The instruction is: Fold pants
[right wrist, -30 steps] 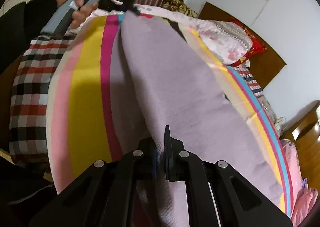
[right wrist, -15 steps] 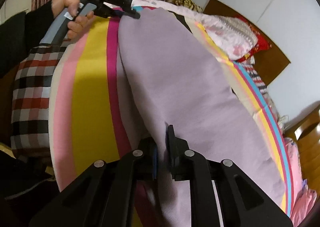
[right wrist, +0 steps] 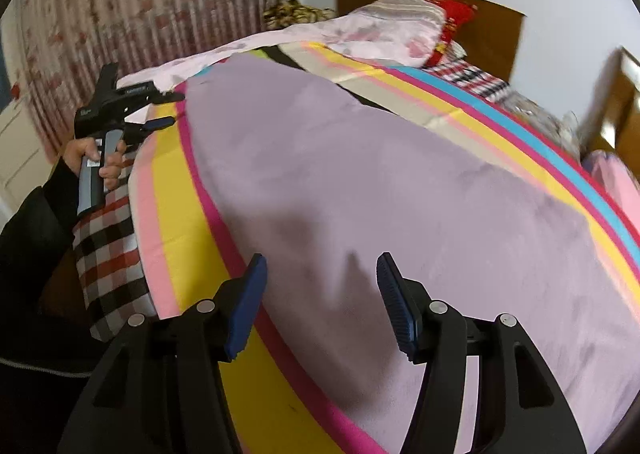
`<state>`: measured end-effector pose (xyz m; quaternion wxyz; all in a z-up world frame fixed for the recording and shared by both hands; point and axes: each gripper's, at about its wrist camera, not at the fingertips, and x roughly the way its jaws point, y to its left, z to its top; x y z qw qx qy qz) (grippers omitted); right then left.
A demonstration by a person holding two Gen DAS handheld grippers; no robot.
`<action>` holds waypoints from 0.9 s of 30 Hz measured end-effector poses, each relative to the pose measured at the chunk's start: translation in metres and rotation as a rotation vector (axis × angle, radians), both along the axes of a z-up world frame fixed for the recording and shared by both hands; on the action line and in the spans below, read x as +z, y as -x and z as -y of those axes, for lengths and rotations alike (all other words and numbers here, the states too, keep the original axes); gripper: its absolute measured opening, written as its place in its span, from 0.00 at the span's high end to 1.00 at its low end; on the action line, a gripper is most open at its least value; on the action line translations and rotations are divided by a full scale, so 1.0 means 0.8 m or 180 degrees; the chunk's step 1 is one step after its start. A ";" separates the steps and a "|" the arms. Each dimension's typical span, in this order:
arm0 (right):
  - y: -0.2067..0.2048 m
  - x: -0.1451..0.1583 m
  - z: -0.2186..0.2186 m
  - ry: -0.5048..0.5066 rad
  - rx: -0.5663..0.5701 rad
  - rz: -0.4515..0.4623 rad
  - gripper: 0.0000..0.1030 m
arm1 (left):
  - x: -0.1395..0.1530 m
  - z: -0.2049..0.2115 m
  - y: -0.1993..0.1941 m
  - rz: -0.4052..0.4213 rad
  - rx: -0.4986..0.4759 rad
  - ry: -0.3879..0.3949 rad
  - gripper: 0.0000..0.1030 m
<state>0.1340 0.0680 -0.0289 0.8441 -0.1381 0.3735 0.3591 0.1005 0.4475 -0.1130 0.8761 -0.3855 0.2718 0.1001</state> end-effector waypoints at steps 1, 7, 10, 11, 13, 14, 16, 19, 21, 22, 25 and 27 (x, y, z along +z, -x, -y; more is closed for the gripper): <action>0.003 0.001 0.000 -0.0045 0.0006 0.0012 0.45 | 0.002 -0.002 -0.003 -0.0042 0.0004 -0.0087 0.50; 0.011 -0.008 0.003 0.0052 -0.0035 0.0086 0.40 | 0.006 0.001 0.014 0.0206 -0.0104 0.0313 0.48; 0.023 -0.018 -0.002 0.0242 0.0078 0.0153 0.41 | 0.023 0.050 0.023 0.0347 -0.0425 0.0384 0.48; 0.029 -0.020 -0.007 0.0325 0.0129 0.0219 0.41 | 0.030 0.069 0.021 0.0354 -0.0578 0.0320 0.48; 0.038 -0.020 -0.017 0.0369 0.0209 0.0370 0.42 | 0.045 0.117 0.016 0.0324 -0.0924 0.0187 0.48; 0.040 -0.017 -0.023 0.0315 0.0259 0.0386 0.45 | 0.047 0.136 0.012 0.0299 -0.1084 0.0196 0.48; 0.041 -0.010 -0.042 0.0257 0.0370 0.0452 0.50 | 0.045 0.169 0.006 0.0232 -0.1328 0.0311 0.48; 0.039 -0.011 -0.078 0.0376 0.0585 0.0615 0.64 | 0.035 0.183 0.004 0.0250 -0.1428 0.0574 0.48; 0.031 -0.019 -0.099 0.0478 0.0663 0.0633 0.70 | 0.027 0.185 0.002 0.0250 -0.1469 0.0786 0.48; 0.028 -0.023 -0.105 0.0510 0.0675 0.0639 0.72 | 0.026 0.187 0.003 0.0244 -0.1475 0.0847 0.48; 0.019 -0.033 -0.115 0.0618 0.0666 0.0663 0.93 | 0.028 0.187 0.005 0.0281 -0.1521 0.1003 0.44; 0.024 -0.025 -0.113 0.0561 0.0652 0.0829 0.97 | 0.029 0.193 0.011 0.0299 -0.1556 0.1088 0.39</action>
